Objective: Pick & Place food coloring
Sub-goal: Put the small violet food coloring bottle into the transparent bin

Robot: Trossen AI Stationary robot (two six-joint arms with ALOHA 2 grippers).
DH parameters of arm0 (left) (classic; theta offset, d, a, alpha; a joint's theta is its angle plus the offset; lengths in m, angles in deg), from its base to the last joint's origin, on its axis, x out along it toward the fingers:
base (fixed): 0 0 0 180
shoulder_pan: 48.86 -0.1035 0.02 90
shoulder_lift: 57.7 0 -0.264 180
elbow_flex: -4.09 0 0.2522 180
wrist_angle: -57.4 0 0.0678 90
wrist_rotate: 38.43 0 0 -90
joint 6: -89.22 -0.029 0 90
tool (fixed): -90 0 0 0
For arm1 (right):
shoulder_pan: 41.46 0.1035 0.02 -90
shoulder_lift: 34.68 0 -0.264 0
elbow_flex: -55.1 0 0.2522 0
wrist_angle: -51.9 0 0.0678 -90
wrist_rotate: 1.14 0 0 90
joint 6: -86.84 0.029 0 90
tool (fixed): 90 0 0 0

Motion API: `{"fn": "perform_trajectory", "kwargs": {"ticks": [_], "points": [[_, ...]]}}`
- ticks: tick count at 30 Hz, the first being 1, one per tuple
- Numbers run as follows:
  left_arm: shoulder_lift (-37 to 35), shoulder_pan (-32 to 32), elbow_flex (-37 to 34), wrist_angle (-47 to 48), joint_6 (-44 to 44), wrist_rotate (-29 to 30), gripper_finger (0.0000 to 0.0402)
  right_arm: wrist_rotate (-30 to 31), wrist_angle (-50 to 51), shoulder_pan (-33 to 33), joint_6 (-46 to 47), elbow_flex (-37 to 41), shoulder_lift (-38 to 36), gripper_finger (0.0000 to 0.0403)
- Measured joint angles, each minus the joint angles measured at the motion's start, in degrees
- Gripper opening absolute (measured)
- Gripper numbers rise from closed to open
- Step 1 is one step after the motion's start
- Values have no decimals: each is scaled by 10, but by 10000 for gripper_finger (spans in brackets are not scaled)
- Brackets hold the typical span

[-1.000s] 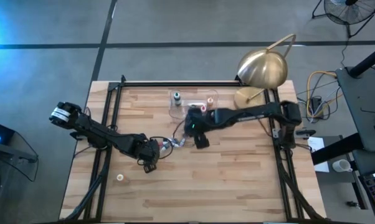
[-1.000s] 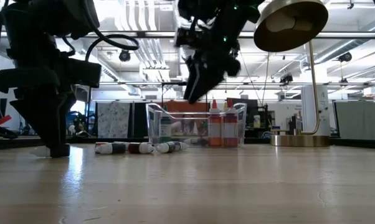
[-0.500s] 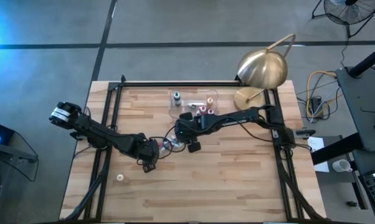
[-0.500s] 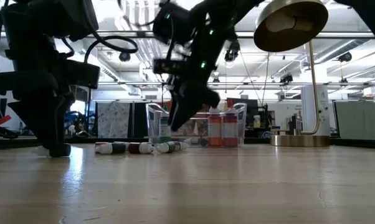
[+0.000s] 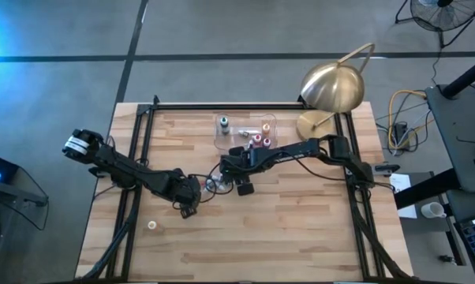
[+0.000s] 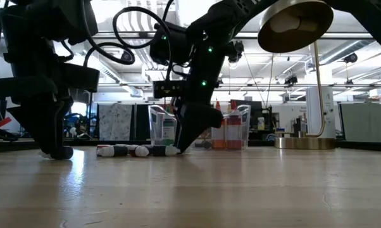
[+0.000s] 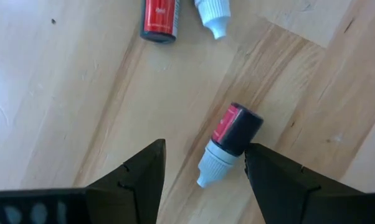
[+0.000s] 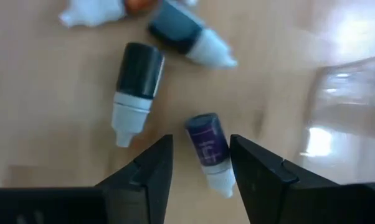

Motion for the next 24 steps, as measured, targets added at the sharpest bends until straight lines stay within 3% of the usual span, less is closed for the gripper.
{"fn": "perform_trajectory", "kwargs": {"ticks": [5, 13, 17, 21, 24], "points": [[0, 0, 0, 0, -1, 4, 193, -13, 13, 1, 29, -4, 13, 124], [0, 0, 0, -2, -2, 4, 193, -15, 26, -4, 91, -1, -16, 39], [0, 0, 0, -12, -2, 4, 193, 48, 21, -9, 152, -13, -98, 41], [0, -3, 0, -31, -3, 4, 193, 146, 12, -33, 222, -17, -181, 79], [0, -7, 0, -36, -8, 3, 193, 104, 34, -66, 263, -12, -198, 118]]}}
